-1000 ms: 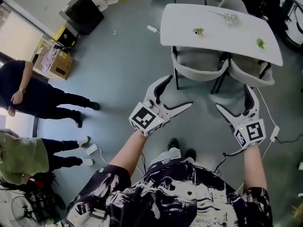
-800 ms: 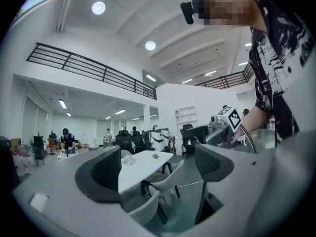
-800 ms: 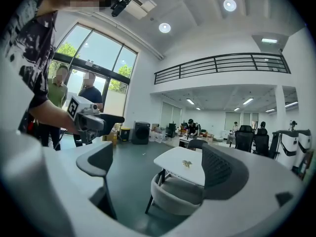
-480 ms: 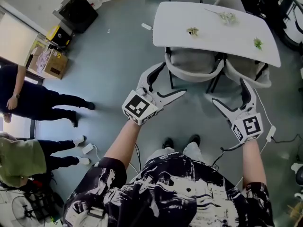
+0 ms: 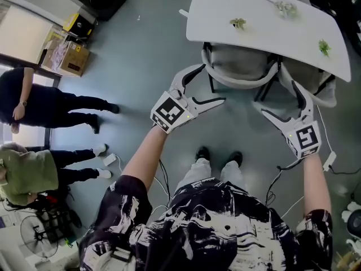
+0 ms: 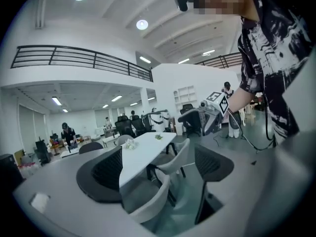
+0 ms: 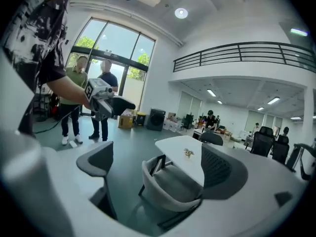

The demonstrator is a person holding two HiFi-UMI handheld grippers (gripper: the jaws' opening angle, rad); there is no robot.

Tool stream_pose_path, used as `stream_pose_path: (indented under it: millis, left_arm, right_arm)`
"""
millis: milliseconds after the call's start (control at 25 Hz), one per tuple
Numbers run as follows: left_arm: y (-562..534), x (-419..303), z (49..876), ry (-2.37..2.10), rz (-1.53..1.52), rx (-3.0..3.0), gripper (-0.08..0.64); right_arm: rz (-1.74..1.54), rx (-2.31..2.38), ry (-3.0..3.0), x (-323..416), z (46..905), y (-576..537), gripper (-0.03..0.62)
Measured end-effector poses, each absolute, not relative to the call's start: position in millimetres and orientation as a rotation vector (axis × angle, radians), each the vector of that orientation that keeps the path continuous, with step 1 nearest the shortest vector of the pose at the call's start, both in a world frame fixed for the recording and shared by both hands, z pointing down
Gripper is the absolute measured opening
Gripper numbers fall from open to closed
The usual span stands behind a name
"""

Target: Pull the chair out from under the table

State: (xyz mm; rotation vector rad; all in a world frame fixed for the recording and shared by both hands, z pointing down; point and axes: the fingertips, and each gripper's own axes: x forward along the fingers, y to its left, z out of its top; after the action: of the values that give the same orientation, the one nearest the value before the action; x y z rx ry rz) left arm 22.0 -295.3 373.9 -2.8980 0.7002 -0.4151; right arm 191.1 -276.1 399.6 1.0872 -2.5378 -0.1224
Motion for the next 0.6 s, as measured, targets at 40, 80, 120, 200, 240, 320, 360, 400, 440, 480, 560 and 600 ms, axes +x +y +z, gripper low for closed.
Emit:
stream_pose_path:
  millis: [40,80,120,200,240,320,360,400,440,480,560,600]
  left_arm:
    - [-302.0,22.3,388.9,0.679,-0.453,-2.899,0.445]
    - [-309.5,22.8,405.4,0.656,-0.494,-2.898,0.445]
    - [-317.8,23.4,423.0,0.627,-0.539,-2.893,0.445]
    - [-336.0,23.5,460.2,0.563,-0.637,-2.88,0.445]
    - [-345.6,23.1,479.1,0.532,-0.687,-2.875,0.445]
    - [-364.4,22.9,518.3,0.474,-0.786,-2.863,0.444]
    - [-373.5,23.3,538.7,0.443,-0.838,-2.854,0.445]
    - [-382.3,24.1,558.5,0.41,-0.889,-2.843,0.445]
    - [-390.4,25.3,576.8,0.375,-0.935,-2.834,0.445]
    - [-397.6,26.7,593.8,0.34,-0.976,-2.825,0.445]
    - [-410.5,30.4,624.7,0.272,-1.048,-2.798,0.445]
    - [-416.4,32.5,639.3,0.237,-1.08,-2.779,0.445]
  right_arm:
    - [-0.133,1.044,-2.502,189.7,414.9,-281.6,0.531]
    - [-0.145,1.002,-2.469,188.2,431.2,-288.5,0.531]
    - [-0.156,0.965,-2.44,186.3,447.4,-297.1,0.531]
    - [-0.177,0.891,-2.385,181.6,480.0,-317.4,0.531]
    - [-0.187,0.85,-2.355,179.3,497.5,-328.1,0.531]
    - [-0.2,0.765,-2.293,175.5,535.6,-349.6,0.531]
    - [-0.203,0.723,-2.264,173.7,555.5,-360.0,0.53]
    - [-0.205,0.683,-2.237,171.7,575.2,-369.4,0.53]
    - [-0.208,0.642,-2.207,169.5,594.4,-377.4,0.529]
    - [-0.212,0.597,-2.175,167.6,613.8,-383.4,0.53]
    - [-0.226,0.499,-2.108,164.7,653.3,-391.7,0.529]
    - [-0.238,0.45,-2.077,163.8,672.3,-395.6,0.529]
